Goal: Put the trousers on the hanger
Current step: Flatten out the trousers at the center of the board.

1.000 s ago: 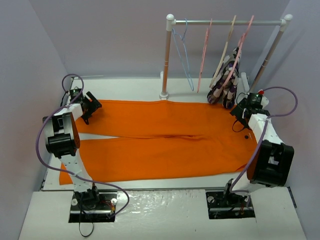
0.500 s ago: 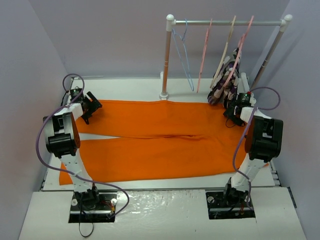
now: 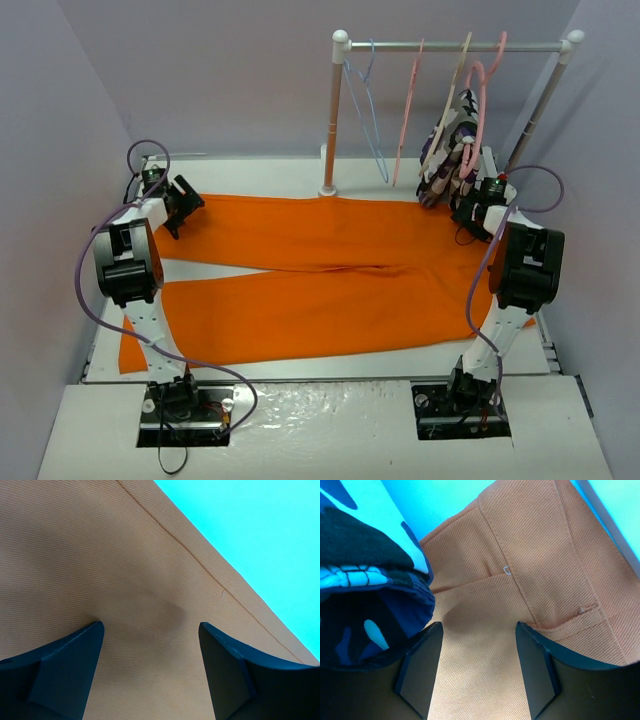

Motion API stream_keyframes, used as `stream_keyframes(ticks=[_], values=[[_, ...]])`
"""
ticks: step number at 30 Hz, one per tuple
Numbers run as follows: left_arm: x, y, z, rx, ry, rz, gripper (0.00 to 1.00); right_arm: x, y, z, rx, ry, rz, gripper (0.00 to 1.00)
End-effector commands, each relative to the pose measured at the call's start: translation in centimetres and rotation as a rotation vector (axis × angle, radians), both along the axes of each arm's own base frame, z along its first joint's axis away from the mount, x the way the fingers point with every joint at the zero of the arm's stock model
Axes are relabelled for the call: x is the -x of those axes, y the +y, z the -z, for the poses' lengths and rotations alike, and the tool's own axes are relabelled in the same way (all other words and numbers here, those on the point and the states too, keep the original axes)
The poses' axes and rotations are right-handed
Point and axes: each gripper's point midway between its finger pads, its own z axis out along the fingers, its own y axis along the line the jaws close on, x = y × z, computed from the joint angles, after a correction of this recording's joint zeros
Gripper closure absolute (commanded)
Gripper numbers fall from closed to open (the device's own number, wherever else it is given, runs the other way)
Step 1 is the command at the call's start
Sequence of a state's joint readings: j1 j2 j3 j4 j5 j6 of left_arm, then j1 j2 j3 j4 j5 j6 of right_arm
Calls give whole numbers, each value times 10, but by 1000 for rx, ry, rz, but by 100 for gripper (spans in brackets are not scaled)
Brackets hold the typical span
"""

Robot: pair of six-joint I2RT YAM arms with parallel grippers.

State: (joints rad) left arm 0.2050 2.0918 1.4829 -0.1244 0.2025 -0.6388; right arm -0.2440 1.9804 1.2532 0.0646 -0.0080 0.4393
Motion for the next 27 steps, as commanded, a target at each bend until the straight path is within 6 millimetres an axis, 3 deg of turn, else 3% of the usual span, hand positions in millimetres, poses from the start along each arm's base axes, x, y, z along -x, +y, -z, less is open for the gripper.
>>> stream_keyframes(ticks=[1,5,7,10,13,14,19,24,27], values=[[1,4,-7,-11,12,-10,25,-3,-13,-20,28,-28,19,41],[4,2,-59,-39,-74,5,21,4,-6,-55,29,-79,24,37],[18,-1,-85,-63,-97,7,19,21,-1,-67,22,-69,38,33],[55,-6,-98,-85,-61,-14,16,48,7,-78,0,-59,69,28],[107,-12,-103,-105,-16,-49,13,80,17,-87,-26,-50,95,22],[126,-14,-102,-108,1,-64,13,90,21,-89,-33,-47,99,20],[211,-24,-62,-105,157,-91,12,133,48,-74,-99,-2,70,18],[267,-37,-23,-52,249,-125,12,182,65,-41,-132,62,95,18],[286,-43,-2,-23,290,-150,12,199,67,-27,-134,87,113,17]])
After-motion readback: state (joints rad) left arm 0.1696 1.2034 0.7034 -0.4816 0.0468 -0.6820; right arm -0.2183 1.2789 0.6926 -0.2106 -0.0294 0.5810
